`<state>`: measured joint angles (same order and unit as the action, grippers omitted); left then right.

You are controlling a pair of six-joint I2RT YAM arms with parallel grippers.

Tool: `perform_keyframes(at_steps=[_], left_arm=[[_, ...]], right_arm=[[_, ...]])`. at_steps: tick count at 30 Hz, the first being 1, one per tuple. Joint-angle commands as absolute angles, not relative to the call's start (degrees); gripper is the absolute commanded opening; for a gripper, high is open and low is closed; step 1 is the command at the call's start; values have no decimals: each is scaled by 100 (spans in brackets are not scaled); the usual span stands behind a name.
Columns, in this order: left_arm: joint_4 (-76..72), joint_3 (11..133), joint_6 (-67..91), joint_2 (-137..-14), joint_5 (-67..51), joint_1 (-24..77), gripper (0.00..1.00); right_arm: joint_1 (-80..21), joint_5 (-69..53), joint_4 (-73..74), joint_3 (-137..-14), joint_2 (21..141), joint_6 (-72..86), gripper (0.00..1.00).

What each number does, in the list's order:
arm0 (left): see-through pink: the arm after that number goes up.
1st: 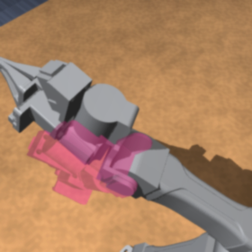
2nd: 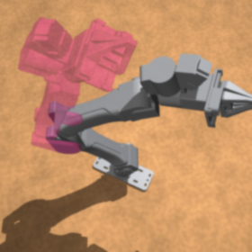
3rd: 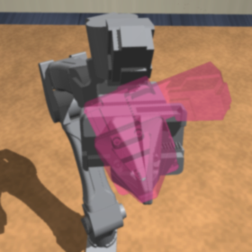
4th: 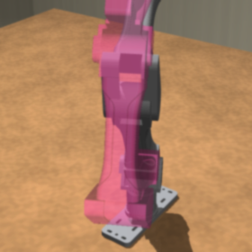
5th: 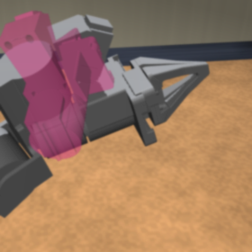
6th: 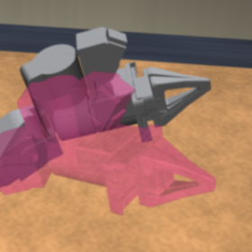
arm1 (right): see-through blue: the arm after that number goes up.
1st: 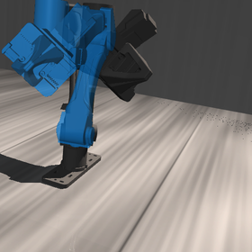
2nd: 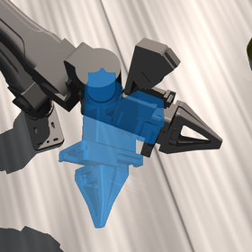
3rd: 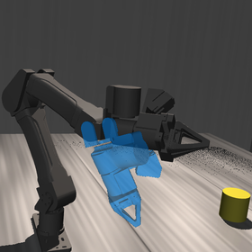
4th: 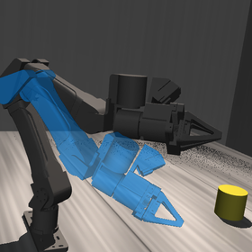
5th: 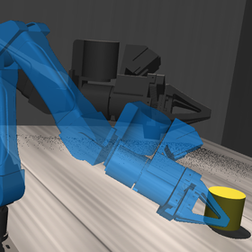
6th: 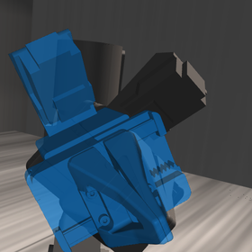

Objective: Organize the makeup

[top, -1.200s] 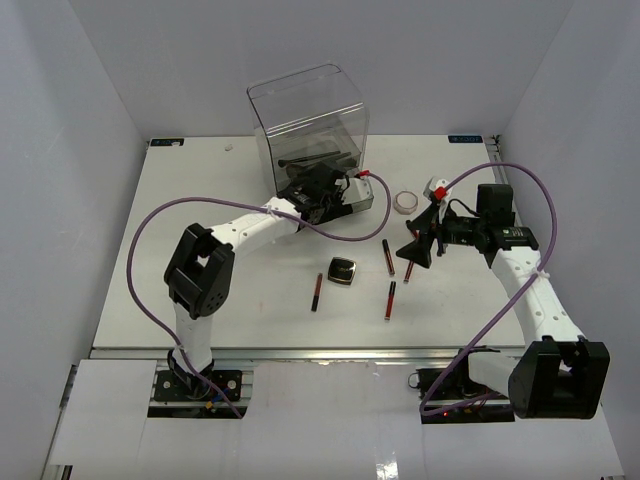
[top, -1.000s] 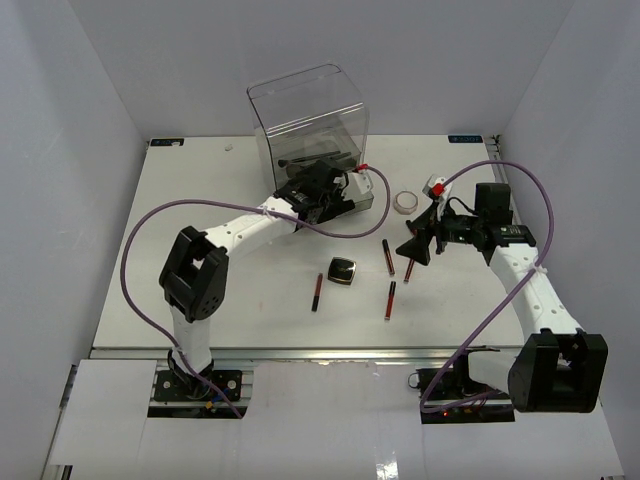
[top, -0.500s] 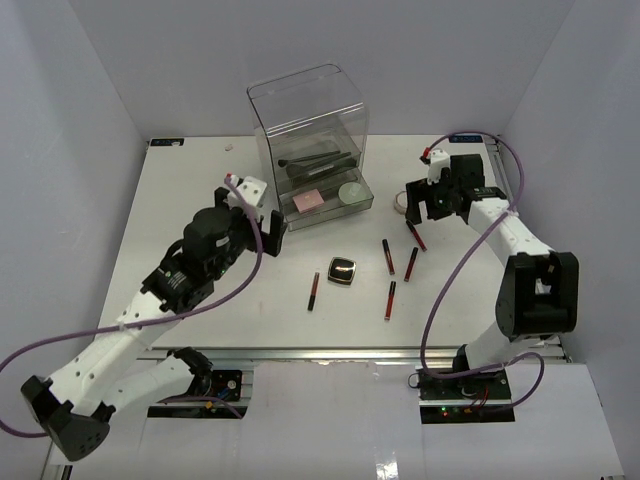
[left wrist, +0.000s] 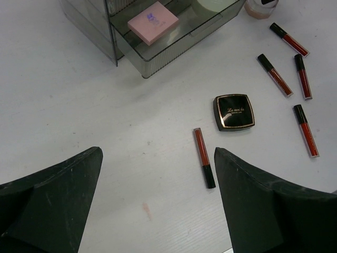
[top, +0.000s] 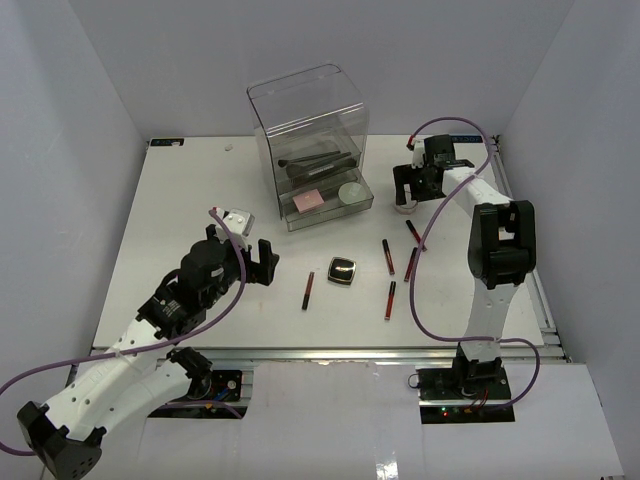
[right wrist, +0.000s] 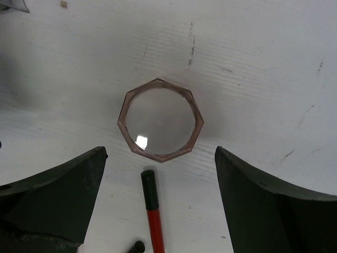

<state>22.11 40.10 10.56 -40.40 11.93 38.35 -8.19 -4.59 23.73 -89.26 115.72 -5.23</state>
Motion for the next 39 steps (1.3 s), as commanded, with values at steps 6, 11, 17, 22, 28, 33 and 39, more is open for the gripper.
perform_keyframes(at_steps=[6,11,17,22,28,33,39], left_arm=[[2133,3946,1204,-4105,1037,3806,98],[2136,3946,1212,-4156,1045,3806,98],[2133,3938,1213,-4187,1077,3791,98],[2136,3938,1213,-4180,1090,3797,98],[2136,3938,1213,-4180,1099,3791,98],[2144,3938,1213,-4175,1107,3797,98],[2136,3938,1213,-4140,1108,3789,98]], right_arm=[[-905,-293,2452,-9443,12039,-451,90],[-914,-259,2452,-9565,12225,-456,90],[-917,-227,2421,-9668,12349,-527,92],[-923,-151,2245,-9491,12262,-605,93],[-923,-118,2032,-9211,12113,-658,64],[-923,155,1962,-9100,11898,-753,45],[-1109,555,1263,-8315,10568,-1346,24]])
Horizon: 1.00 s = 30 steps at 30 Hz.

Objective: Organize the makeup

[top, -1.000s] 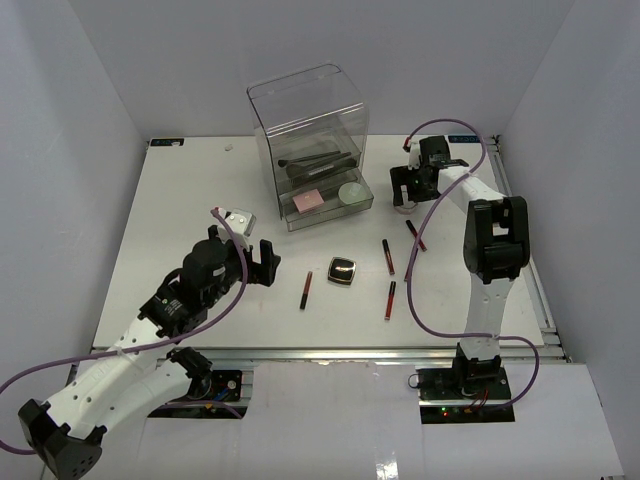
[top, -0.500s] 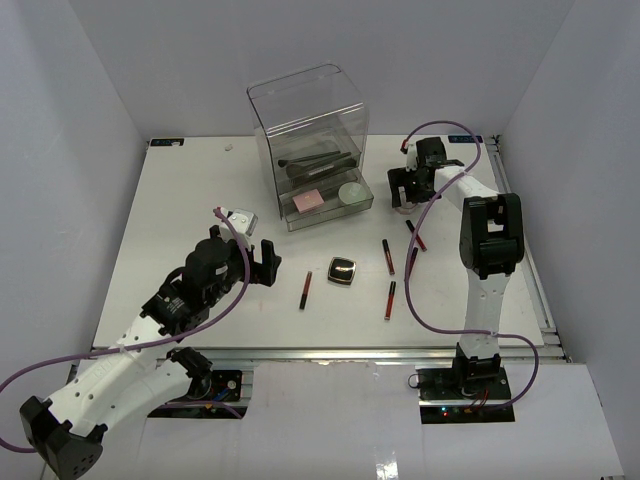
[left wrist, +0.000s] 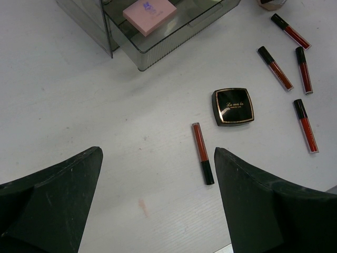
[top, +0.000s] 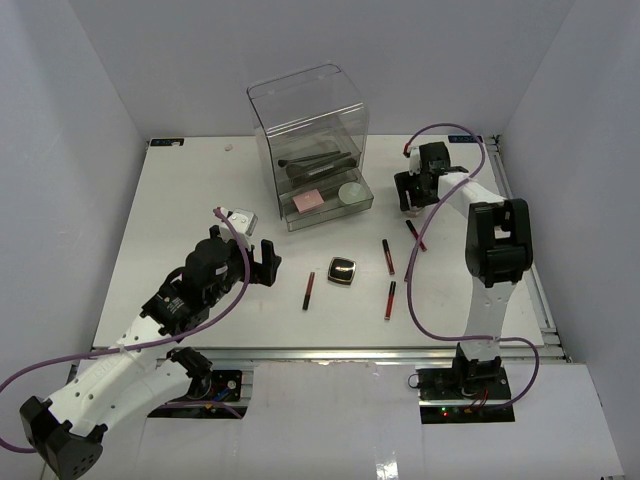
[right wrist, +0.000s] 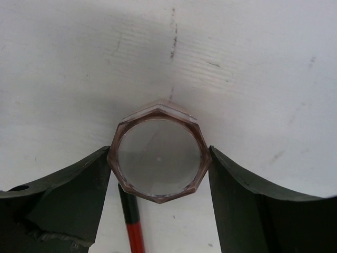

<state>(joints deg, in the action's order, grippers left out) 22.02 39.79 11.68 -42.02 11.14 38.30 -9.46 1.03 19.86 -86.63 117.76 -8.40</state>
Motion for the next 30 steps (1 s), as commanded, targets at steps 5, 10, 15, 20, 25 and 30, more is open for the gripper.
perform_keyframes(at_steps=[5,10,15,20,25,30], left_arm=[[2140,3946,1213,-4153,1116,3788,98],[2144,3938,1213,-4148,1134,3774,98],[2144,3929,1221,-4166,1151,3779,98],[2136,3915,1222,-4148,1178,3779,98],[2145,3920,1213,-4141,1197,3779,98],[2143,3920,1213,-4141,1195,3779,98]], right_arm=[[-1355,56,895,-7758,9456,-1680,21],[-1717,-1617,1219,-7906,9041,-1861,16],[-2489,-2048,1325,-8322,9325,-1931,16],[-3068,-1684,1491,-8922,10049,-2093,16],[-3384,-1484,1598,-9447,10596,-2152,16],[-3472,-1348,1591,-9714,10932,-2162,17]])
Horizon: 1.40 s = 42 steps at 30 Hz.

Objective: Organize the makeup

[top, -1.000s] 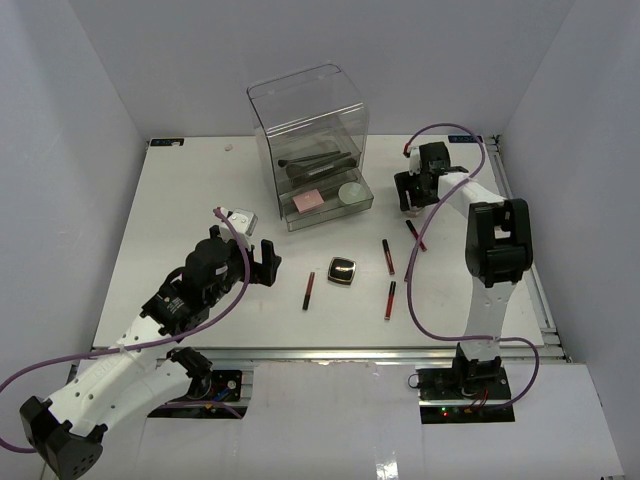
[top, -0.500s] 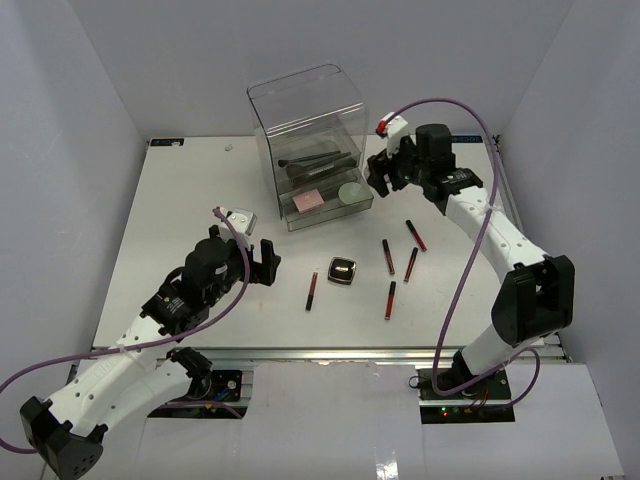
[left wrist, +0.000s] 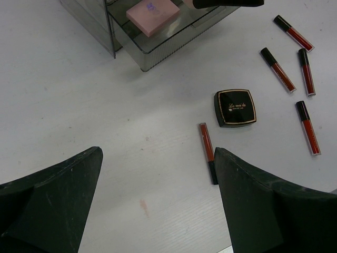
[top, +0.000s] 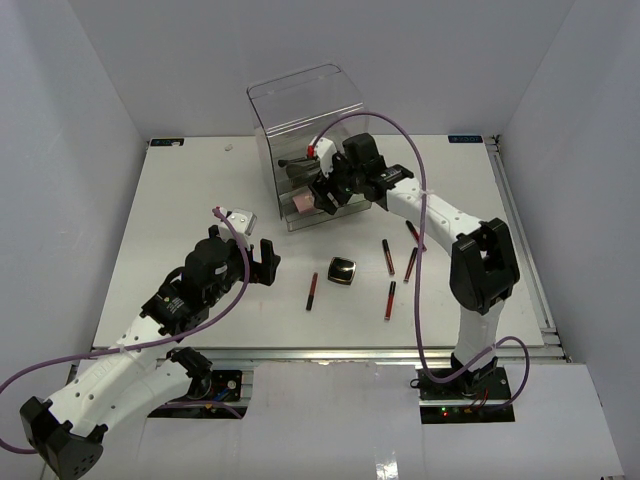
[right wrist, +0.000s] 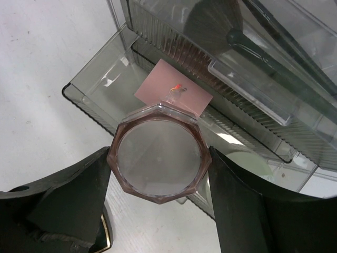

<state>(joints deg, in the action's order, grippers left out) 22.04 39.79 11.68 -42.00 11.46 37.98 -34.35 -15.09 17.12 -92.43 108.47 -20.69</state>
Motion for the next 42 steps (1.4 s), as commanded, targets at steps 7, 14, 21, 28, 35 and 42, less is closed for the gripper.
perform_keyframes(at_steps=[7,14,21,28,35,42], left_arm=[[2145,3920,1220,-4146,1187,3779,98],[2141,3920,1204,-4143,1169,3779,98],[2136,3911,1204,-4140,1169,3779,98],[2137,3918,1211,-4140,1162,3772,98],[2136,3910,1214,-4141,1197,3771,98],[2153,3867,1370,-4237,1348,3666,98]], right_arm=[[-3480,-1154,1582,-9993,11345,-2147,20],[-3480,-946,1582,-9855,11426,-2134,40],[-3472,-880,1591,-9722,11357,-2075,67],[-3479,-955,1700,-9586,11163,-2045,90],[-3473,-1173,1832,-9566,10766,-1977,90],[-3311,-2872,2463,-9291,9920,-2675,90]])
